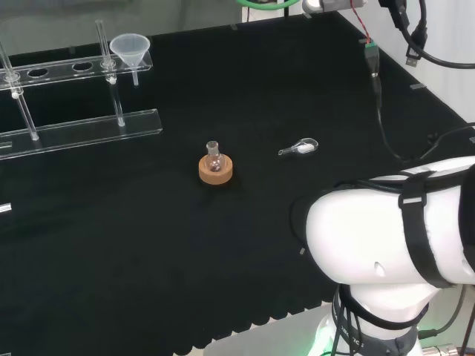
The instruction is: Pick up the funnel from the transparent funnel stand.
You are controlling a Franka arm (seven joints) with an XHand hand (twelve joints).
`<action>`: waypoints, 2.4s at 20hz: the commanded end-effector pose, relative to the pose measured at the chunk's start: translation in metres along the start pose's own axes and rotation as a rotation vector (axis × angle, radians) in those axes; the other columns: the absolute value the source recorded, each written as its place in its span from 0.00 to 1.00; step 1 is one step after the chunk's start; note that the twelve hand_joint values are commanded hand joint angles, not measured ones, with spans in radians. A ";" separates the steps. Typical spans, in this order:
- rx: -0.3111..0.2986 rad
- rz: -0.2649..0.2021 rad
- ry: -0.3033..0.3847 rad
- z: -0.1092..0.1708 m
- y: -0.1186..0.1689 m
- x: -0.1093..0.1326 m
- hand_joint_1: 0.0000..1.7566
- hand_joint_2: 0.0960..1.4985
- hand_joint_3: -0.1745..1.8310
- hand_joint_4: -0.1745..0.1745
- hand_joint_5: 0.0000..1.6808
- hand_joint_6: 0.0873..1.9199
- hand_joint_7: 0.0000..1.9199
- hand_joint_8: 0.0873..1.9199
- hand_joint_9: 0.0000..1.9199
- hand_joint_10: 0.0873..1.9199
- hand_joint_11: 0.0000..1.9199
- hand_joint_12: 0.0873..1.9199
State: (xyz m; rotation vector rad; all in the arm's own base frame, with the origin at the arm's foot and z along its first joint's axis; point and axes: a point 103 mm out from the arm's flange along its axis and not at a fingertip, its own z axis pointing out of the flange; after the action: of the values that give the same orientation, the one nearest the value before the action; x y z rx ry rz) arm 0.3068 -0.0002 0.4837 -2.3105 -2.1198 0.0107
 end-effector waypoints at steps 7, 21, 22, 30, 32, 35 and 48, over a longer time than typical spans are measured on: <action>-0.034 0.018 0.004 -0.003 0.000 -0.003 0.06 0.45 0.25 0.49 0.00 0.00 0.00 0.00 0.00 0.17 0.00 0.72; -0.187 -0.113 0.051 0.045 0.064 0.024 0.07 0.49 0.19 0.49 0.00 0.00 0.00 0.00 0.00 0.00 0.00 0.64; -0.184 -0.137 0.052 0.047 0.071 0.026 0.07 0.49 0.19 0.50 0.00 0.00 0.00 0.00 0.00 0.00 0.00 0.61; -0.112 -0.272 0.117 0.061 0.141 0.047 0.08 0.53 0.14 0.63 0.00 0.00 0.00 0.00 0.00 0.00 0.00 0.08; -0.104 -0.281 0.132 0.066 0.157 0.053 0.08 0.53 0.13 0.65 0.00 0.00 0.00 0.00 0.00 0.00 0.00 0.04; -0.123 -0.280 0.174 0.072 0.181 0.059 0.08 0.53 0.13 0.66 0.00 0.00 0.00 0.00 0.00 0.00 0.00 0.03; -0.086 -0.288 0.220 0.121 0.250 0.105 0.08 0.53 0.13 0.66 0.00 0.00 0.00 0.00 0.00 0.00 0.00 0.03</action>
State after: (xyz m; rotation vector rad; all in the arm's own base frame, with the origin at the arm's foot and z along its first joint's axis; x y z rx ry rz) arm 0.5322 0.0636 0.3812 -1.9799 -2.3389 -0.2931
